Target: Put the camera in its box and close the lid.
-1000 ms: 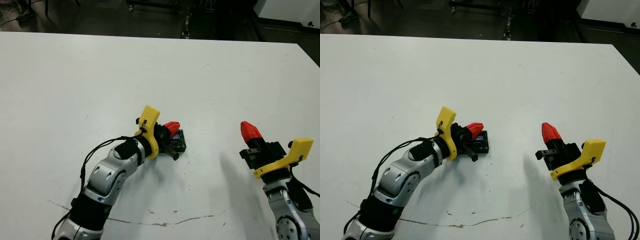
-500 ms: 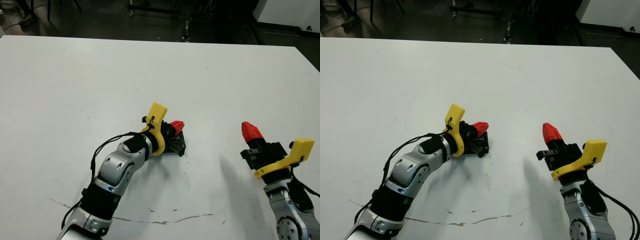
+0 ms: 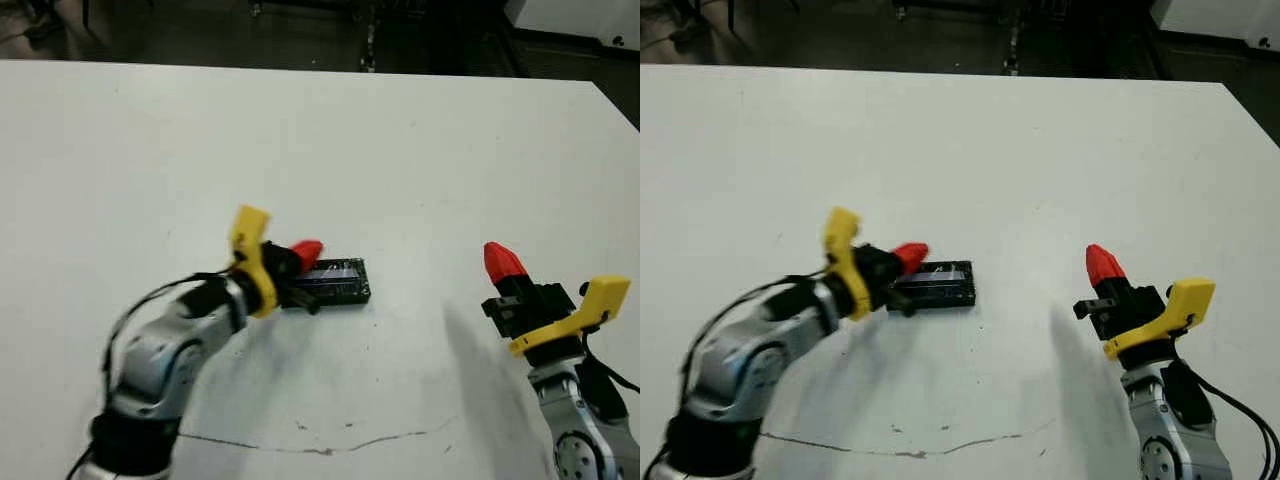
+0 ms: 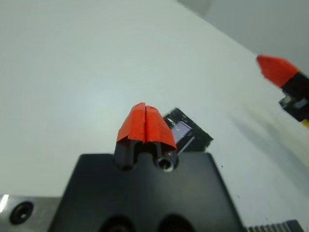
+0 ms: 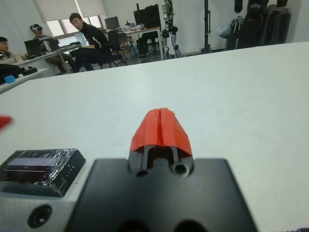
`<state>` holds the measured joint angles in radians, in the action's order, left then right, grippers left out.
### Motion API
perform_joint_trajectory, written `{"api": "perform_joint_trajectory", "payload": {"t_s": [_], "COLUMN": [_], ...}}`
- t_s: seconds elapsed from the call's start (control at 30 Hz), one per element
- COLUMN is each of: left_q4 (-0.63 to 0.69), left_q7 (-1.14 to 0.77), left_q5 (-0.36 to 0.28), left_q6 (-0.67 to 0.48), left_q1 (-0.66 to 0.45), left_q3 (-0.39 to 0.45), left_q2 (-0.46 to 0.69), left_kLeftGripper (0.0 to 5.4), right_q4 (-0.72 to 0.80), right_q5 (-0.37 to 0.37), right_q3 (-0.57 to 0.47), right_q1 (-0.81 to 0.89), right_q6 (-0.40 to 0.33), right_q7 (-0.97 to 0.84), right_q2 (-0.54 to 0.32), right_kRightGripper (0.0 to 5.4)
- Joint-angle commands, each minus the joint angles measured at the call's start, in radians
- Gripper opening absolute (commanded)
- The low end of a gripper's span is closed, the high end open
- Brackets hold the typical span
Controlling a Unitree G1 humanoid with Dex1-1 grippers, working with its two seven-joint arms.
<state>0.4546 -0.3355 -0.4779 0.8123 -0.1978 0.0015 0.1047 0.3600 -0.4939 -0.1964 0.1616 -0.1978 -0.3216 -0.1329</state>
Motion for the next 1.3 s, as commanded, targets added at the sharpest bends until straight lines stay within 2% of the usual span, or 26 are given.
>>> {"api": "perform_joint_trajectory", "payload": {"t_s": [0.03, 0.3, 0.43, 0.6, 0.87, 1.07, 1.17, 1.3], "left_q4": [0.023, 0.004, 0.001, 0.002, -0.083, -0.191, -0.223, -0.244], "left_q7": [0.002, 0.050, 0.098, 0.125, 0.126, 0.151, 0.191, 0.225], "left_q5": [-0.043, -0.077, -0.067, 0.016, 0.127, 0.210, 0.249, 0.281], "left_q6": [-0.027, -0.093, -0.130, -0.299, -0.598, -0.839, -0.897, -0.912], "left_q1": [0.011, -0.009, -0.013, 0.043, 0.154, 0.240, 0.279, 0.294], "left_q3": [0.066, 0.162, 0.190, 0.166, 0.137, 0.110, 0.093, 0.077], "left_q2": [0.018, 0.021, 0.006, -0.008, -0.062, -0.132, -0.166, -0.180], "left_kLeftGripper": [0.01, 0.01, 0.01, 0.01, 0.01, 0.01, 0.01, 0.01], "right_q4": [-0.007, -0.007, -0.005, -0.010, -0.019, -0.011, -0.010, -0.009], "right_q5": [0.005, 0.008, 0.007, 0.000, 0.007, 0.074, 0.103, 0.138], "right_q3": [-0.005, -0.002, -0.003, -0.009, -0.046, -0.035, -0.023, -0.008], "right_q1": [0.002, 0.000, -0.001, -0.014, -0.068, -0.090, -0.097, -0.107], "right_q6": [-0.001, 0.006, 0.003, 0.009, 0.050, 0.087, 0.103, 0.121], "right_q7": [0.001, 0.001, 0.004, 0.001, 0.027, 0.094, 0.125, 0.153], "right_q2": [-0.013, -0.012, -0.012, -0.012, -0.005, 0.019, 0.035, 0.049], "right_kRightGripper": [0.00, 0.00, 0.00, 0.00, 0.00, 0.00, 0.00, 0.00]}}
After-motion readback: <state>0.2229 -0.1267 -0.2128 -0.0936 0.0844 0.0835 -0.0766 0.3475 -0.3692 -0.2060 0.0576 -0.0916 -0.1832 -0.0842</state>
